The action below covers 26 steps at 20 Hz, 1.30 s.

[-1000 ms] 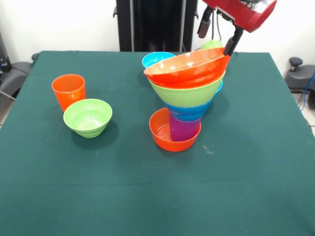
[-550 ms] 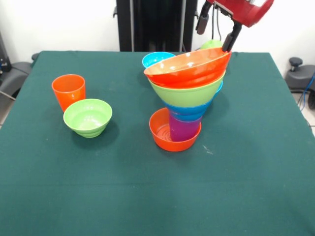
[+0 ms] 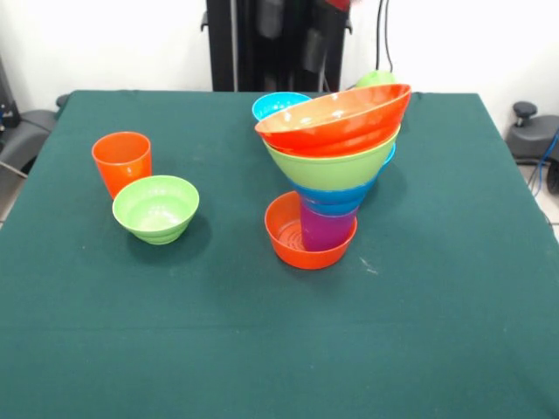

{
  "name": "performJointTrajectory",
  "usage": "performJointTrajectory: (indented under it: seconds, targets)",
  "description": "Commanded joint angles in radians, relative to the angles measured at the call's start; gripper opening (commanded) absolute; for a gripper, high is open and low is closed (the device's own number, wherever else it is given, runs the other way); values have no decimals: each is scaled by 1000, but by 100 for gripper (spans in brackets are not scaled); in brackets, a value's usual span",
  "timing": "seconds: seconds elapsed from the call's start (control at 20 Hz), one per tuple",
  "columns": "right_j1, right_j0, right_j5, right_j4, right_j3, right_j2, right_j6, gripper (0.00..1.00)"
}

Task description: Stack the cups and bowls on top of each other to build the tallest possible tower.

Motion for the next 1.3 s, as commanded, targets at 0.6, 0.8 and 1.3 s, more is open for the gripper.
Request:
performJointTrajectory:
  seconds: [0.6, 0.8, 1.3]
  targets:
    - [373, -172, 359, 150, -753, -7, -412, 100]
    - [424, -183, 262, 341, -759, -118, -465, 100]
    - [539, -224, 0, 559, -791, -427, -516, 100]
